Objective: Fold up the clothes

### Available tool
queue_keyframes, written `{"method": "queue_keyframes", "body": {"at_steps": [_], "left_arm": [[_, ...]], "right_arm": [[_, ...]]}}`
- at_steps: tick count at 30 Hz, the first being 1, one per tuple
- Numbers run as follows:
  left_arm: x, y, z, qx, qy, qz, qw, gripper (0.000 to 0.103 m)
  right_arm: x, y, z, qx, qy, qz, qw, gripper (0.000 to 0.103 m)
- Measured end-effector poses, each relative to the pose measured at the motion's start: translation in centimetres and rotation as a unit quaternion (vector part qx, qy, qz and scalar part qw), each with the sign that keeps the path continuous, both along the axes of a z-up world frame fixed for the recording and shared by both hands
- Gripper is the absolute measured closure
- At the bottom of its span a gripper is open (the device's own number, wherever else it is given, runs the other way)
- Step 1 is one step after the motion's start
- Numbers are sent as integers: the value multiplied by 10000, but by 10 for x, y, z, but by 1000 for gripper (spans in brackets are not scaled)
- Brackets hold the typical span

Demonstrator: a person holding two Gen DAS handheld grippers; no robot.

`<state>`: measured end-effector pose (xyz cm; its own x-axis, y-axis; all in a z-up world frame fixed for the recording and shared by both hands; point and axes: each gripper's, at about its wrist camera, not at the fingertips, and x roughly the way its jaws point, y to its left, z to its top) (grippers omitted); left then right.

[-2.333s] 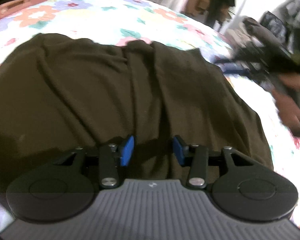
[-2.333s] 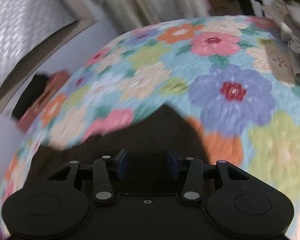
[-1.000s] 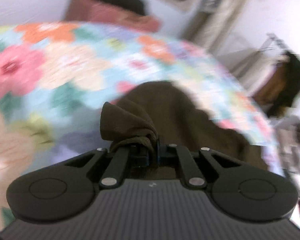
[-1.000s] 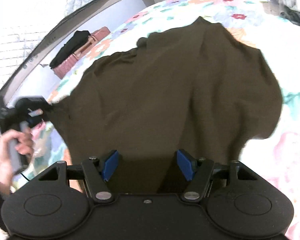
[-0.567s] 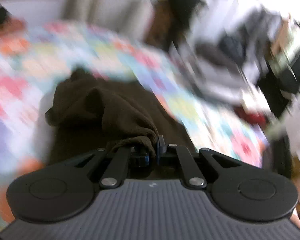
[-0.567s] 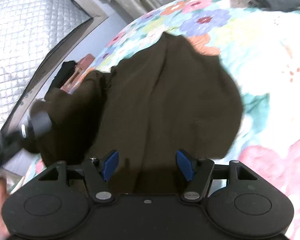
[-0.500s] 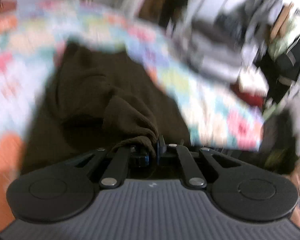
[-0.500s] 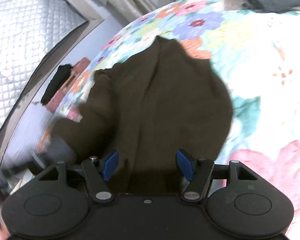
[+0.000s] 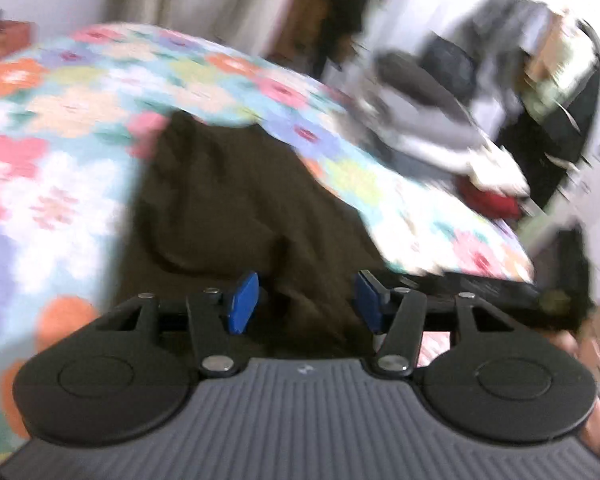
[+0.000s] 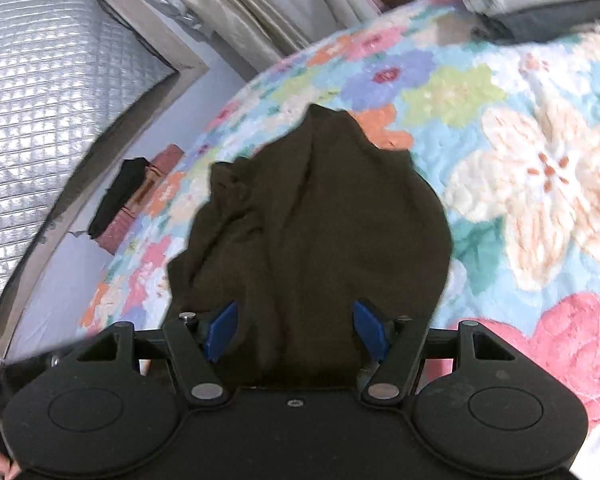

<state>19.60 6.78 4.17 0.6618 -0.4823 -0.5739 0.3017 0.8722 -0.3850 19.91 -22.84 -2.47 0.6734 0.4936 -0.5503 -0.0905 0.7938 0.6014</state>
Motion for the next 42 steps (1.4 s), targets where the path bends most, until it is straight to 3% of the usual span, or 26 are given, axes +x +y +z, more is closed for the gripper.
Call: {"method": "queue_keyframes", "body": {"at_steps": [3, 5, 9, 11, 13, 15, 16, 18, 20, 22, 26, 30, 33, 35, 37, 39, 40, 42], "left_arm": [[8, 8, -9, 885, 16, 755, 9932, 52], [17, 9, -21, 1181, 327, 856, 9888, 52], [33, 26, -48, 1095, 1263, 1205, 9785, 52], [34, 33, -55, 1142, 1420, 1242, 9754, 52], [30, 35, -58, 1293, 1472, 1277, 9723, 52], [28, 37, -62, 1328, 1556, 1250, 9708, 51], [28, 40, -63, 1255, 1606, 1247, 9710, 51], [27, 46, -62, 1198, 1625, 1212, 9719, 50], [25, 50, -60, 1278, 1583, 1204, 9717, 49], [29, 53, -63, 1335, 1629, 1260, 9694, 50], [28, 52, -60, 1363, 1580, 1315, 9691, 50], [18, 47, -38, 1044, 969, 1010, 9846, 50], [11, 40, -27, 691, 670, 667, 9931, 50], [12, 31, -30, 673, 712, 401, 9944, 50], [17, 23, -42, 653, 1064, 130, 9921, 50], [23, 18, -61, 558, 1725, -227, 9832, 50], [24, 18, -66, 527, 1799, -194, 9821, 50], [26, 21, -70, 424, 1897, -161, 9808, 50]], "right_arm": [[-4, 13, 7, 17, -240, 410, 9989, 34], [-8, 33, 10, -192, -351, 710, 9967, 34], [-21, 86, 10, -1208, -474, 1460, 9807, 33], [-30, 113, 6, -1903, -578, 1818, 9630, 32], [-37, 126, 1, -2515, -698, 1694, 9504, 35], [-28, 115, -3, -2416, -245, 1244, 9620, 82], [-25, 97, -2, -1790, 19, 951, 9792, 82], [-29, 66, 6, -740, 258, 566, 9953, 88], [-39, 46, 10, -296, 430, 418, 9978, 89], [-49, 28, 8, 51, 589, 309, 9978, 98], [-53, 10, -15, -465, 1249, -101, 9910, 98], [-55, 11, -9, -534, 1089, -194, 9924, 99], [-67, 10, 0, -855, 997, -405, 9905, 99], [-76, 6, -1, -888, 957, -418, 9906, 99], [-80, 14, 1, -1696, 560, -514, 9826, 98], [-80, 34, 8, -2876, -7, -475, 9566, 94], [-80, 36, 9, -3024, -243, -414, 9520, 93], [-78, 29, 11, -2468, -383, -233, 9680, 93]]}}
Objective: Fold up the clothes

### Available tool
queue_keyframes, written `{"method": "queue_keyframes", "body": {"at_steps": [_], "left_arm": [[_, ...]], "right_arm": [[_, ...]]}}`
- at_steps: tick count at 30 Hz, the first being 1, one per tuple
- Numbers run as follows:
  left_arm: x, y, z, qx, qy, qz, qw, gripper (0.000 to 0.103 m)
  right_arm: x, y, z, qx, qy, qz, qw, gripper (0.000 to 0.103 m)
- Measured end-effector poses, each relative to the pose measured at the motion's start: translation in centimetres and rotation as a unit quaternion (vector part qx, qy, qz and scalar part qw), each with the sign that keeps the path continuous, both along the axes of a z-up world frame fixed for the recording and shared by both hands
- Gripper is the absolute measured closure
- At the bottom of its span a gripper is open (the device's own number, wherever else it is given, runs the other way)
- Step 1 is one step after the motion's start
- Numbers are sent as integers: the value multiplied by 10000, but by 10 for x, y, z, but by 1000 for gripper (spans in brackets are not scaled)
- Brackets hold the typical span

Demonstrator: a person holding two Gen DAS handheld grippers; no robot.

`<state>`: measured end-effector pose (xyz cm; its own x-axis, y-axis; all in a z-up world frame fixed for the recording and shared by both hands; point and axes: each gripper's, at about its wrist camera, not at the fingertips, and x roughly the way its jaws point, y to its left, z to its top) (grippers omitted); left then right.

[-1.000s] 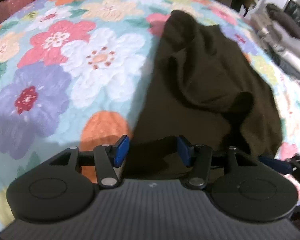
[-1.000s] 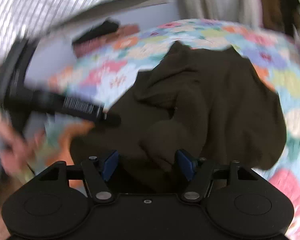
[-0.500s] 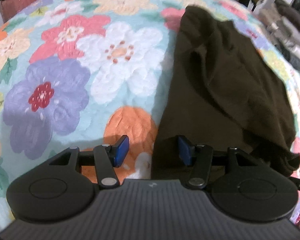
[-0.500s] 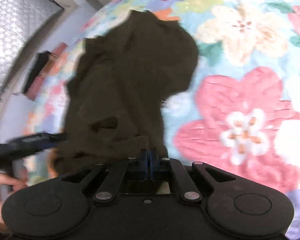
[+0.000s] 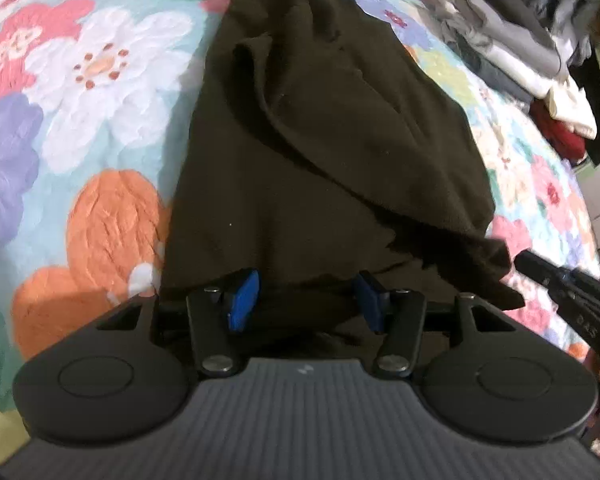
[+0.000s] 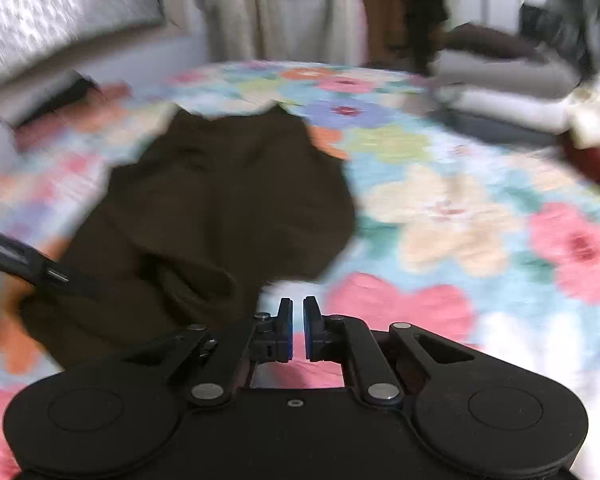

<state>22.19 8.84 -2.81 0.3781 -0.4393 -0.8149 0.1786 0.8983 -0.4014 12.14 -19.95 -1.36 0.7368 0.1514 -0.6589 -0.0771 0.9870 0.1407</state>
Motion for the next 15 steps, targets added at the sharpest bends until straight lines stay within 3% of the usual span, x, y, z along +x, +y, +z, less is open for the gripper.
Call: {"method": "queue_keyframes", "body": {"at_steps": [2, 5, 6, 8, 10, 11, 12, 13, 14, 15], "left_arm": [[0, 3, 4, -30, -77, -4, 10000, 50], [-2, 0, -1, 207, -135, -160, 9996, 50], [-3, -4, -1, 309, -192, -240, 9990, 50], [-3, -9, 1, 460, -255, -295, 9982, 50], [-4, -10, 1, 528, -275, -322, 9977, 50], [-4, -9, 1, 520, -274, -321, 9978, 50], [-4, -8, 1, 512, -273, -319, 9978, 50], [-4, -7, 1, 504, -271, -317, 9979, 50], [-3, -6, 1, 484, -255, -302, 9980, 50], [-2, -6, 1, 474, -251, -294, 9981, 50]], "right_arm": [[0, -10, -1, 611, 8, 108, 9981, 82], [1, -4, -1, 524, -98, 545, 9971, 45], [1, 2, -2, 467, -122, 683, 9965, 39], [2, 13, -3, 390, -139, 940, 9947, 39], [8, 24, -8, 220, -79, 1021, 9945, 40], [13, 28, -11, 86, -51, 1003, 9949, 45], [16, 32, -12, -62, -32, 948, 9955, 70], [20, 35, -13, -210, -13, 890, 9958, 85], [21, 35, -11, -247, 15, 830, 9962, 95], [18, 30, -5, -49, 4, 666, 9978, 95]]}}
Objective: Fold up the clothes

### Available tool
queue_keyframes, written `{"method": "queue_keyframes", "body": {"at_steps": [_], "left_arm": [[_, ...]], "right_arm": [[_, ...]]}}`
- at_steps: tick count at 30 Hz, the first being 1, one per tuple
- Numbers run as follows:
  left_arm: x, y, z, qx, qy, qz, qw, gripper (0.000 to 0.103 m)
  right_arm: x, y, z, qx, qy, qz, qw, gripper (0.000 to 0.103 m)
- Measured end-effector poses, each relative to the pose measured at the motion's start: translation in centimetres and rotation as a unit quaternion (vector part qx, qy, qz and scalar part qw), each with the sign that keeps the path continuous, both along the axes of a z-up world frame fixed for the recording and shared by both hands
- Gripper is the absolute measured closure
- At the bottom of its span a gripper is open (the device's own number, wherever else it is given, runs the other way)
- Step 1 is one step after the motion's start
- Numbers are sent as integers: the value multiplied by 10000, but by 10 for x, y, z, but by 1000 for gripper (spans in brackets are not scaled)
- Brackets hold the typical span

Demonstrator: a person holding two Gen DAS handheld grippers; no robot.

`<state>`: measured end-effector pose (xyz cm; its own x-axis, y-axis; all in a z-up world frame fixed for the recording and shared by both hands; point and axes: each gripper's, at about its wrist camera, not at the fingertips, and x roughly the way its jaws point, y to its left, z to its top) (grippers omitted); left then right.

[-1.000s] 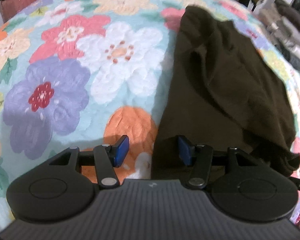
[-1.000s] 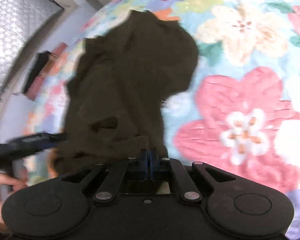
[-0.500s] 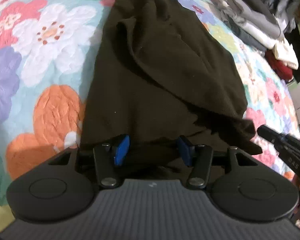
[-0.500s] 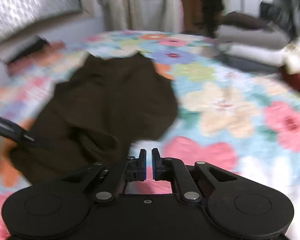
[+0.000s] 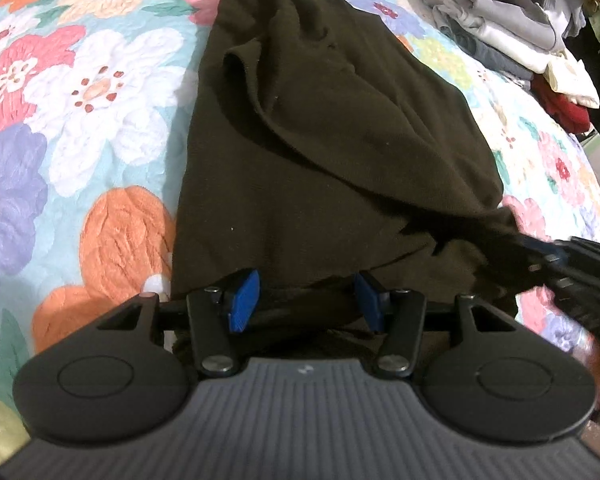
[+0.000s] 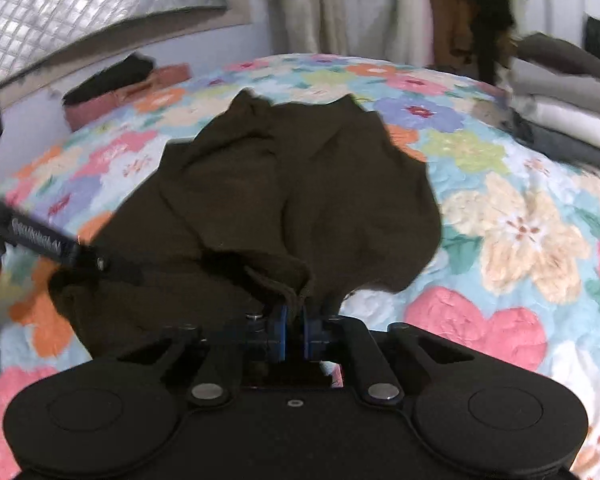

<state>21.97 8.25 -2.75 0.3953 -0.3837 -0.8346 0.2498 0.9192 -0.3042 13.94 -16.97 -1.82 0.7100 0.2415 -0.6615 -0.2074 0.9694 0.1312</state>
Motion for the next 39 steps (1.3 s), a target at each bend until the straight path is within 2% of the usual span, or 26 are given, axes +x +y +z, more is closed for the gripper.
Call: {"method": "queue_keyframes", "body": {"at_steps": [2, 5, 6, 7, 9, 12, 14, 16, 18, 19, 20, 21, 23, 24, 25, 26, 28, 29, 31, 32, 33, 34, 36, 38, 39], "left_arm": [[1, 1, 0, -18, 8, 16, 10000, 50], [0, 4, 0, -49, 1, 20, 10000, 50], [-1, 4, 0, -46, 2, 17, 10000, 50], [-1, 4, 0, -42, 3, 13, 10000, 51], [-1, 4, 1, 12, -19, -32, 10000, 52], [-3, 5, 6, 94, -159, -93, 9998, 52], [-4, 10, 15, -35, -301, 3, 9995, 52], [-2, 18, 30, -268, -565, 80, 9980, 47], [5, 20, 45, -106, -925, 180, 9955, 39], [11, 20, 52, 53, -1144, 199, 9932, 38], [17, 19, 56, 152, -1309, 190, 9911, 38], [25, 18, 59, 217, -1457, 200, 9889, 37], [42, 16, 60, 168, -1687, 302, 9851, 37], [50, 14, 60, 143, -1801, 353, 9829, 41], [57, 11, 59, 87, -1921, 365, 9807, 55], [63, 6, 57, 57, -1968, 275, 9800, 61], [77, -6, 49, 121, -1804, 26, 9835, 62], [82, -13, 44, 297, -1692, -53, 9851, 62], [90, -24, 35, 734, -1597, -118, 9844, 52], [94, -27, 31, 871, -1564, -108, 9838, 51], [96, -28, 28, 808, -1444, -149, 9861, 53], [99, -29, 25, 741, -1323, -191, 9883, 64], [104, -31, 23, 558, -1040, -288, 9926, 94], [108, -40, 34, 569, -956, -405, 9930, 94], [113, -43, 42, 411, -917, -438, 9940, 94]], "right_arm": [[-8, -20, 11, 753, 112, -288, 9967, 95], [-7, -58, 5, 2013, 825, -779, 9729, 96], [-4, -66, -4, 2153, 1072, -946, 9660, 96], [-1, -68, -12, 2050, 1210, -1033, 9658, 96], [5, -55, -21, 1396, 1308, -827, 9781, 95], [8, -28, -16, 655, 1116, -454, 9906, 93], [7, -17, -15, 316, 1003, -297, 9940, 89], [8, -16, -13, 210, 975, -240, 9947, 87], [2, -20, 1, 278, 880, -270, 9954, 74], [-3, -23, 12, 322, 630, -233, 9972, 69], [-7, -26, 22, 343, 370, -195, 9985, 58], [-10, -26, 30, 356, 93, -174, 9992, 52], [-4, -26, 37, 451, -189, -48, 9988, 52], [4, -21, 37, 496, -324, 119, 9982, 52], [11, -17, 36, 540, -459, 298, 9970, 52], [20, -10, 34, 489, -566, 448, 9962, 52], [38, 4, 29, 310, -647, 538, 9960, 52], [47, 9, 27, 305, -682, 583, 9955, 52], [61, 14, 23, 453, -689, 674, 9943, 52], [68, 16, 21, 528, -666, 705, 9939, 52], [71, 16, 19, 532, -668, 712, 9938, 52], [76, 17, 17, 505, -672, 711, 9939, 52], [78, 12, 10, 484, -622, 670, 9946, 52], [77, -1, 5, 608, -521, 590, 9950, 52], [76, -8, 3, 697, -459, 524, 9951, 52]]}}
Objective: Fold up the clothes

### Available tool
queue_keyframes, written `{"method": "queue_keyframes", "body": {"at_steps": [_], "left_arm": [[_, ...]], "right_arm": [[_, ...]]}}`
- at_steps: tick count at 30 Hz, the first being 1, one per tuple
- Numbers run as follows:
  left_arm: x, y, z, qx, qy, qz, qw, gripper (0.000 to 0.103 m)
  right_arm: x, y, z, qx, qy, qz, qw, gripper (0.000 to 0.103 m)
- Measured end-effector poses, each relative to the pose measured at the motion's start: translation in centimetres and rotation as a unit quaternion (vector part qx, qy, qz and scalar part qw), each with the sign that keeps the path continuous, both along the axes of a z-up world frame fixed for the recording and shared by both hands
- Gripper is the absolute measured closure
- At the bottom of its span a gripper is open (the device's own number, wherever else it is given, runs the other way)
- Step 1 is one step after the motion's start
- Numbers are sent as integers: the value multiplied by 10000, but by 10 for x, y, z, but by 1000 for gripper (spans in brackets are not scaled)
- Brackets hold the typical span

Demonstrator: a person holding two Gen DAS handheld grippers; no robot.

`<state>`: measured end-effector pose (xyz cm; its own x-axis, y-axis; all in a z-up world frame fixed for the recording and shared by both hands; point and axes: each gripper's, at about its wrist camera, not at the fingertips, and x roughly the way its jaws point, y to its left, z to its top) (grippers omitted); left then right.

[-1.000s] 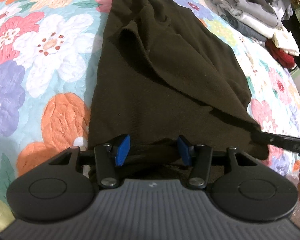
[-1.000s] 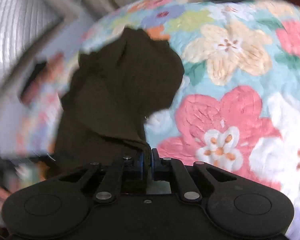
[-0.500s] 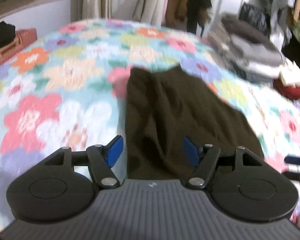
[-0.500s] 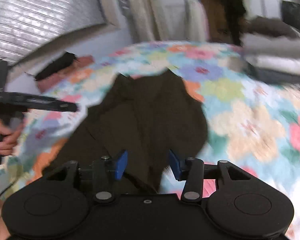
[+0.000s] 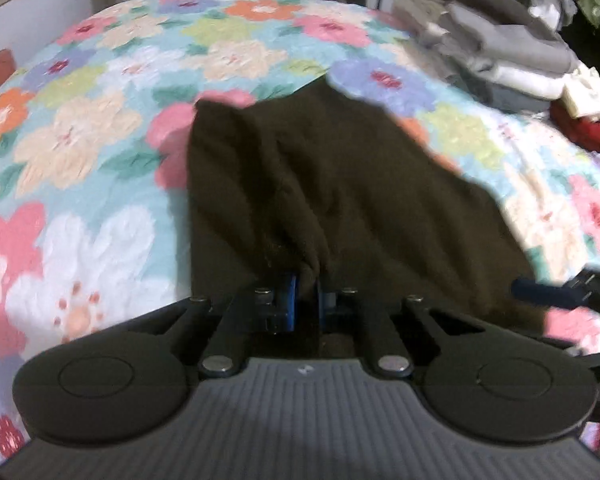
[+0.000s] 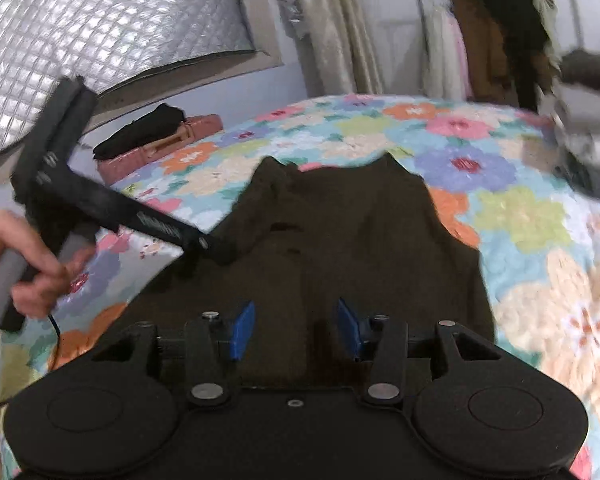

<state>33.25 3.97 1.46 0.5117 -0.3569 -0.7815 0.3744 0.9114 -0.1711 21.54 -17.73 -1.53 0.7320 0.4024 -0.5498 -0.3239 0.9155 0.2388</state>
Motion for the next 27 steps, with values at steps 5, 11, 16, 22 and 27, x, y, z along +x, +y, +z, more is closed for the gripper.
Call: {"method": "queue_keyframes", "body": {"at_steps": [5, 11, 16, 22, 27], "left_arm": [[38, -35, 41, -983, 155, -172, 9949, 94], [93, -109, 46, -1564, 404, -455, 9858, 94], [114, -144, 16, -1060, 733, -274, 9913, 82], [78, -109, 30, -1077, 175, 92, 9940, 47], [9, -73, 41, 301, -520, 480, 9970, 42]], "right_arm": [[3, -50, 0, 1561, 547, -559, 9846, 51], [5, -66, -8, 1265, 331, -805, 9881, 49], [19, -75, -21, 1342, 571, -796, 9861, 49], [24, -57, -34, 636, 631, -678, 9937, 48], [14, -26, -34, -835, 203, -511, 9950, 97]]}}
